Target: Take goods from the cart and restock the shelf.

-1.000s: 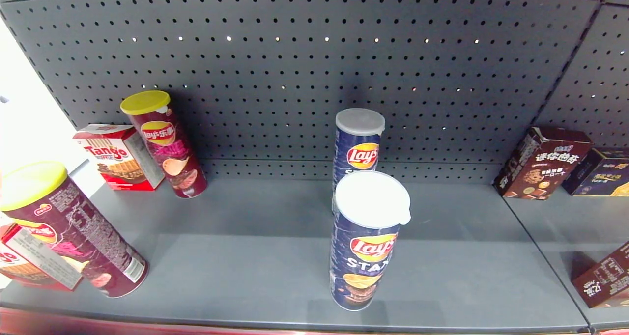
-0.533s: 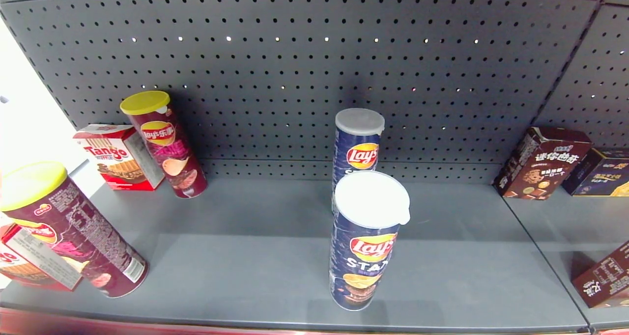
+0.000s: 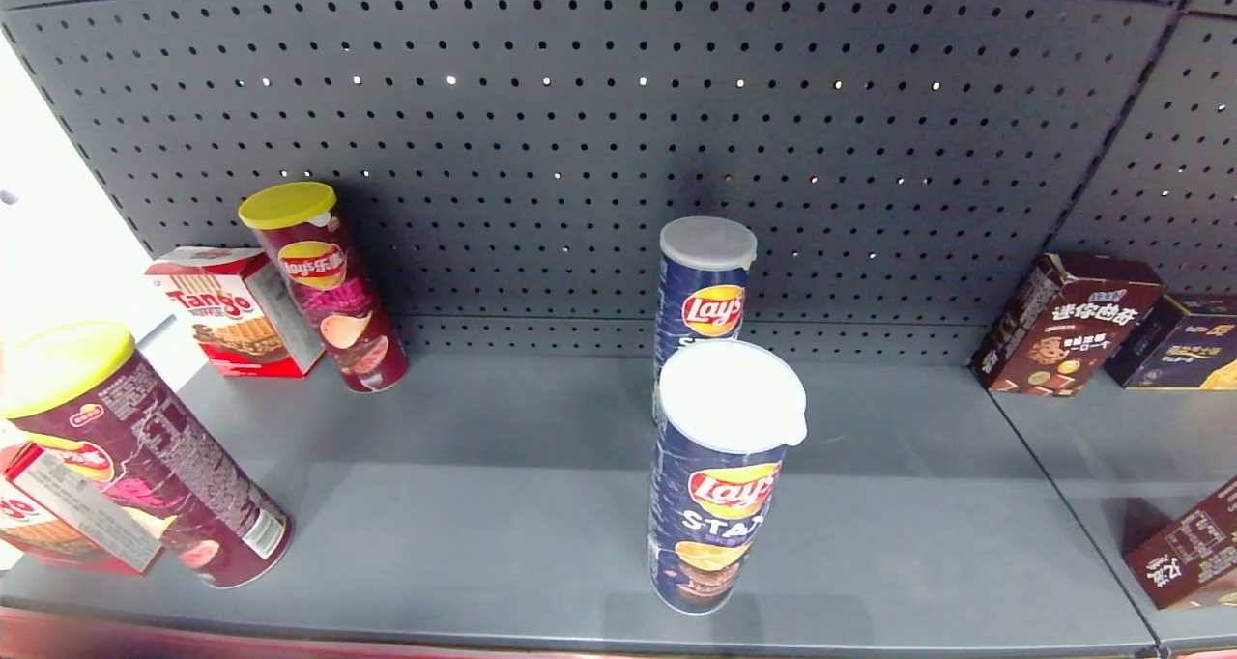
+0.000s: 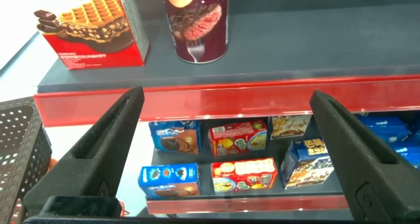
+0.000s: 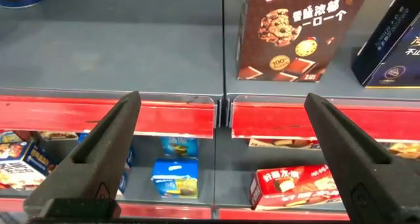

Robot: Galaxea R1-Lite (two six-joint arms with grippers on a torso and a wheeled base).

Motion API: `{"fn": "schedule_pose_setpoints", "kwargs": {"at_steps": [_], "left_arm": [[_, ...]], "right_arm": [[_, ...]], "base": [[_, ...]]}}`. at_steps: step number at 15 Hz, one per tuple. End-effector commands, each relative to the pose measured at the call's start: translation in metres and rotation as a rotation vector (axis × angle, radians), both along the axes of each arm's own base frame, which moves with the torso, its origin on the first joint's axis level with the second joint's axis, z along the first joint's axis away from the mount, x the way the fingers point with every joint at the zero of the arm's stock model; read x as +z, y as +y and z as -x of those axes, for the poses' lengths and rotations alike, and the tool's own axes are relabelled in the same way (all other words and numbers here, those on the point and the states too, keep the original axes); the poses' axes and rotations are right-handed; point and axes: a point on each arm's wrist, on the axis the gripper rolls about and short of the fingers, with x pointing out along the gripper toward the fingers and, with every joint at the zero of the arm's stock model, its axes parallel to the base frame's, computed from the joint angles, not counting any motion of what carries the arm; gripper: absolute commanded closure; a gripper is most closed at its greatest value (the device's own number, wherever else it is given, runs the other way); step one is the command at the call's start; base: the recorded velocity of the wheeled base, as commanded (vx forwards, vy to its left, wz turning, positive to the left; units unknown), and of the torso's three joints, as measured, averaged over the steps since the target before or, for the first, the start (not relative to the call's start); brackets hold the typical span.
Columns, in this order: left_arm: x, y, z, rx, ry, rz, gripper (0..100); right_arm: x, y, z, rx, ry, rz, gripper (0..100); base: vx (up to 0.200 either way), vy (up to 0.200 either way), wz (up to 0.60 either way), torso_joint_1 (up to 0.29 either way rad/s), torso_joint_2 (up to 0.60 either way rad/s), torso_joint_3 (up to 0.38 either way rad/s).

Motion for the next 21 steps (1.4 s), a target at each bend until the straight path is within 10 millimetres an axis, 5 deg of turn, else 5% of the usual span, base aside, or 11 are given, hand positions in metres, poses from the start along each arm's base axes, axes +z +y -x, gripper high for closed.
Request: {"fn": "schedule_pose_setpoints", "kwargs": {"at_steps": [1,21], "left_arm": [[-0.0001,0.0001,-0.0001,0.008,0.003,0.017,0],[-0.0001,0.0002,-0.0001,0.011,0.003,0.018,0]], "right_arm": [[0.0,0.0,0.0,0.0,0.0,0.0,0],[0.0,0.0,0.0,0.0,0.0,0.001,0]], "base": [[0.0,0.0,0.0,0.0,0.0,0.0],[-0.02,0.0,0.0,0.0,0.0,0.0]]}}
